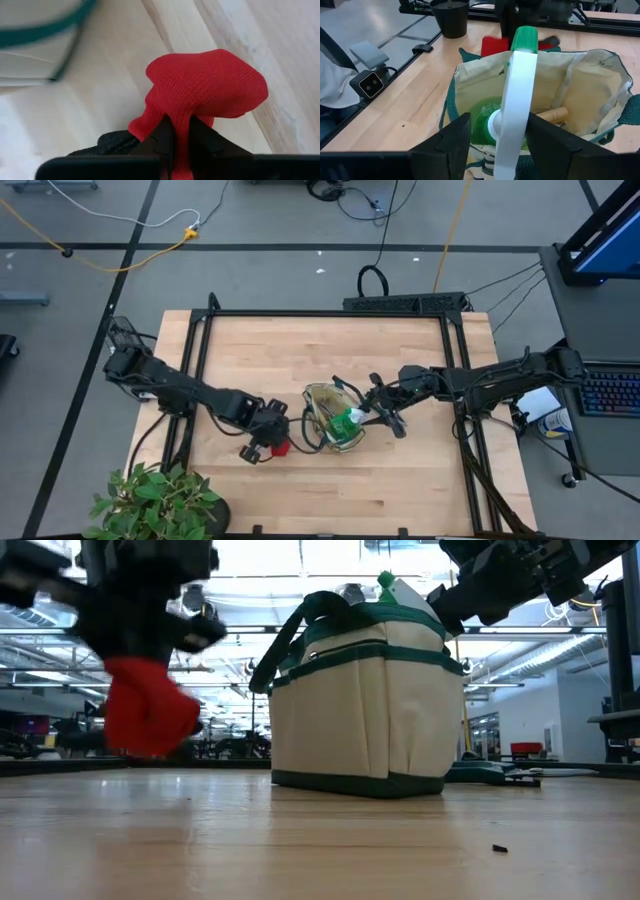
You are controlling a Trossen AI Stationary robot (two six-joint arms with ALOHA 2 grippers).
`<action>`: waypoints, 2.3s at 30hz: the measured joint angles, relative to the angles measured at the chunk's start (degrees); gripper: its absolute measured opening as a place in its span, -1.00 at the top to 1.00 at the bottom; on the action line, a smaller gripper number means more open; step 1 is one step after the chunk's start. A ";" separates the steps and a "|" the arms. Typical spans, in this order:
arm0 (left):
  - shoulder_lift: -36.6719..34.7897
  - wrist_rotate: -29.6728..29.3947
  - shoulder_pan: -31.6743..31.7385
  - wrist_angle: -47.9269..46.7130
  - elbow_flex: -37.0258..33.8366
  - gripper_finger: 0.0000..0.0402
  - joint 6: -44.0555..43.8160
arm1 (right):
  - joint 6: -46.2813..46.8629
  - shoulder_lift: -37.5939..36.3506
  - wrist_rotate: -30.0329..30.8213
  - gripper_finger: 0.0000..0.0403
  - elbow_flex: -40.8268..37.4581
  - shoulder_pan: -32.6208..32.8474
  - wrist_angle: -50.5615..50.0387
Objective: Pick & Place Garden tools in Gardening bag
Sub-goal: Put the red gloves into the light brown gardening bag
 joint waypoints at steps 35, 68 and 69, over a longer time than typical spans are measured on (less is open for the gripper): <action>-1.87 15.68 17.69 32.03 10.69 0.82 18.25 | -7.66 0.02 -0.01 0.20 -0.07 0.00 -0.26; 5.06 12.48 19.26 19.53 10.70 0.81 12.82 | -7.64 0.02 -0.09 0.23 -0.09 0.04 0.28; 5.58 11.98 19.26 19.73 10.72 0.81 13.03 | -7.64 0.02 -0.09 0.23 -0.09 0.04 0.42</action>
